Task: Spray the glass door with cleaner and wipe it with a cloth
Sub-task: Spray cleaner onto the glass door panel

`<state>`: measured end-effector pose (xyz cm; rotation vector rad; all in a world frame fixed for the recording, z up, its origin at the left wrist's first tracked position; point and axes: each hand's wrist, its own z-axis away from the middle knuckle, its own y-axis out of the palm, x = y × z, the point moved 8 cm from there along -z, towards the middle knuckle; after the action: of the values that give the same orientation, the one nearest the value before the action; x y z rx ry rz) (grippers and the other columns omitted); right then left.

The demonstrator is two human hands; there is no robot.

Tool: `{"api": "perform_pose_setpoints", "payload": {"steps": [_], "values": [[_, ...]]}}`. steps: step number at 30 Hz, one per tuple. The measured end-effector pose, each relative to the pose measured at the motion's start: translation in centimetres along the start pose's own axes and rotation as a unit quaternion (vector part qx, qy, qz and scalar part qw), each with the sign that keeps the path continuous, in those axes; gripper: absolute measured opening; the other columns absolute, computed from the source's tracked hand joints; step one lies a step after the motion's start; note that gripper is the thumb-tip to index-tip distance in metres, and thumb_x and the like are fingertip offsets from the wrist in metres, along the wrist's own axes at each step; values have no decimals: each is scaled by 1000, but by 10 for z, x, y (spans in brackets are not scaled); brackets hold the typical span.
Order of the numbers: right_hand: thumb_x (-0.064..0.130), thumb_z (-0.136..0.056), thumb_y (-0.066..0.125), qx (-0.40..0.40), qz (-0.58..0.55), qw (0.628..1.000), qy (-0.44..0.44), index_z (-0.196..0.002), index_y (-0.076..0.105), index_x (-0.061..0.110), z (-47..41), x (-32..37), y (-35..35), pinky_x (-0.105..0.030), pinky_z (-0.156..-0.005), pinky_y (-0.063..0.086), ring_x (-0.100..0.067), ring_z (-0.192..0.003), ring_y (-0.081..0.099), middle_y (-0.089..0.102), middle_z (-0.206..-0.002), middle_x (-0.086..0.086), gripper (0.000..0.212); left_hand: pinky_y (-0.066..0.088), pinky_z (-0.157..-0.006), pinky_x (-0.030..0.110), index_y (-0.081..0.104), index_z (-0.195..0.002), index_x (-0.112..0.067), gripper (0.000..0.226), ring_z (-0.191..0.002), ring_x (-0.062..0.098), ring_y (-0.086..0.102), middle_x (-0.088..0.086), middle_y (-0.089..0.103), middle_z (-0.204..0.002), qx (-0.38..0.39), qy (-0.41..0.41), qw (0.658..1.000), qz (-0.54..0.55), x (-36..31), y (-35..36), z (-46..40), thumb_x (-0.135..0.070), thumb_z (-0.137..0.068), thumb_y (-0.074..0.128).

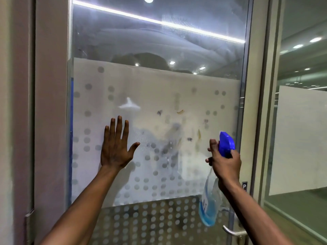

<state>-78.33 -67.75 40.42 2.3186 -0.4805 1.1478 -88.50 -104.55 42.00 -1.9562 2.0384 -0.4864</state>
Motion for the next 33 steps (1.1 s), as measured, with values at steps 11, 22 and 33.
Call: {"api": "perform_pose_setpoints", "payload": {"steps": [11, 22, 33], "values": [[50, -88, 75, 74, 20, 994, -77, -93, 70, 18, -36, 49, 23, -36, -60, 56, -21, -54, 69, 76, -88, -6, 32, 7, -130, 53, -2, -162, -14, 90, -159, 32, -8, 12, -10, -171, 1, 1, 1000, 10, -1, -1, 0, -70, -95, 20], [55, -81, 73, 122, -29, 992, 0, -100, 71, 18, 13, 9, 3, -33, -60, 52, -24, -57, 70, 77, -98, -6, 41, 2, -130, 51, -3, -161, -12, 91, -159, 30, -10, 10, -10, -171, -14, -20, 994, 105, -24, -9, 17, -65, -96, 30], [42, -88, 75, 117, -18, 993, 21, -102, 71, 19, 36, -13, -61, -38, -62, 53, -27, -61, 72, 77, -98, -8, 26, 9, -129, 52, 6, -162, -13, 85, -160, 28, -7, 8, 1, -172, 41, 65, 981, 179, -144, -2, 81, -62, -98, 33]]}}
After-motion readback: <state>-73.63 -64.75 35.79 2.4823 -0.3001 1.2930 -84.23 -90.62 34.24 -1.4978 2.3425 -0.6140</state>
